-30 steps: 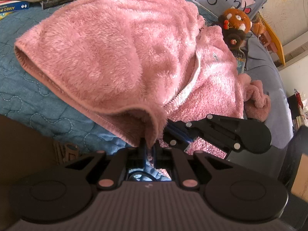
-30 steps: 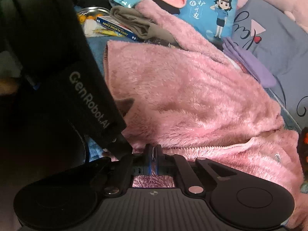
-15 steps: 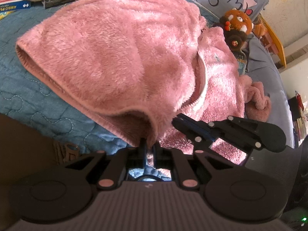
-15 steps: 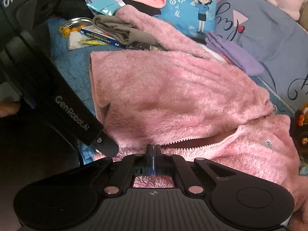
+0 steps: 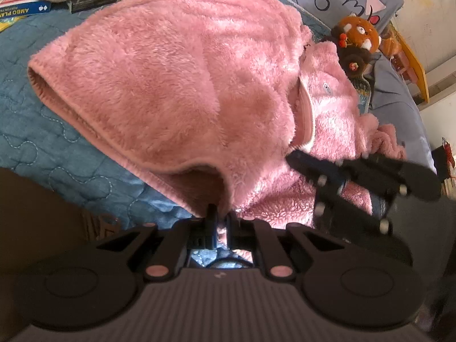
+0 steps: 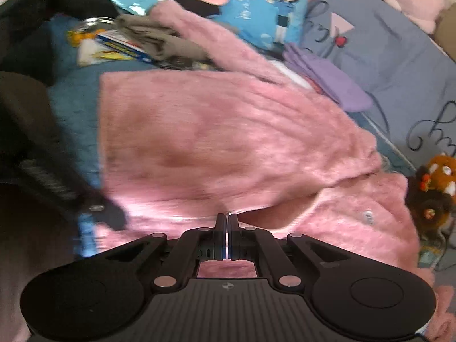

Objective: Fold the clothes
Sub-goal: 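Hold the jacket with both grippers next to each other, then open the right gripper and lift it off the jacket while the left gripper holds the fold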

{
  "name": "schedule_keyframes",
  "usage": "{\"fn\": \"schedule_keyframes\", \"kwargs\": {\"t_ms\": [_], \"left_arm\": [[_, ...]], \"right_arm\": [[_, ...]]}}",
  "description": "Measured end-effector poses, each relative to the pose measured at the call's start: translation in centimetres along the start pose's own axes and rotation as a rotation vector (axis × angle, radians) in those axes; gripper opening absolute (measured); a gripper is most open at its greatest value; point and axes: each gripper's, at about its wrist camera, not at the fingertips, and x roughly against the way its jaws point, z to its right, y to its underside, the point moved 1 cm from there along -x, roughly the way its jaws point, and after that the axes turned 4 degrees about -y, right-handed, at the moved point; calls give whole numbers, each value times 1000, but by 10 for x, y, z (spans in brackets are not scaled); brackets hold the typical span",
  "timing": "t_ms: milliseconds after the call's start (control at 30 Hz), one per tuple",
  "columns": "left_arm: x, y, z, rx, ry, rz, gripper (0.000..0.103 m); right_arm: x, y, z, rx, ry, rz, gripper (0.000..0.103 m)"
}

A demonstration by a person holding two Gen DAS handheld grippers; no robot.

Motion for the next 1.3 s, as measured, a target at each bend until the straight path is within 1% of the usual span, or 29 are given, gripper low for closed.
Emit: {"fn": "schedule_keyframes", "kwargs": {"t_ms": [100, 433, 600, 833, 1100, 1300], "left_arm": [[0, 0, 0, -1, 1, 1, 6], [1, 1, -1, 0, 9, 4, 6], [1, 2, -2, 3, 16, 5, 6], [1, 4, -2, 4, 23, 14, 6], [0, 6, -3, 7, 31, 14, 6], [1, 6, -3, 11, 36, 20, 6]], "right_arm": [[-8, -4, 13, 16, 30, -14, 1], [-28, -23, 42, 58, 81, -38, 1], [-36, -34, 54, 72, 95, -55, 1], [-47, -41, 59, 89, 102, -76, 1], [-59, -48, 80, 48, 155, -102, 1], [-64, -55, 89, -13, 151, -104, 1]]}}
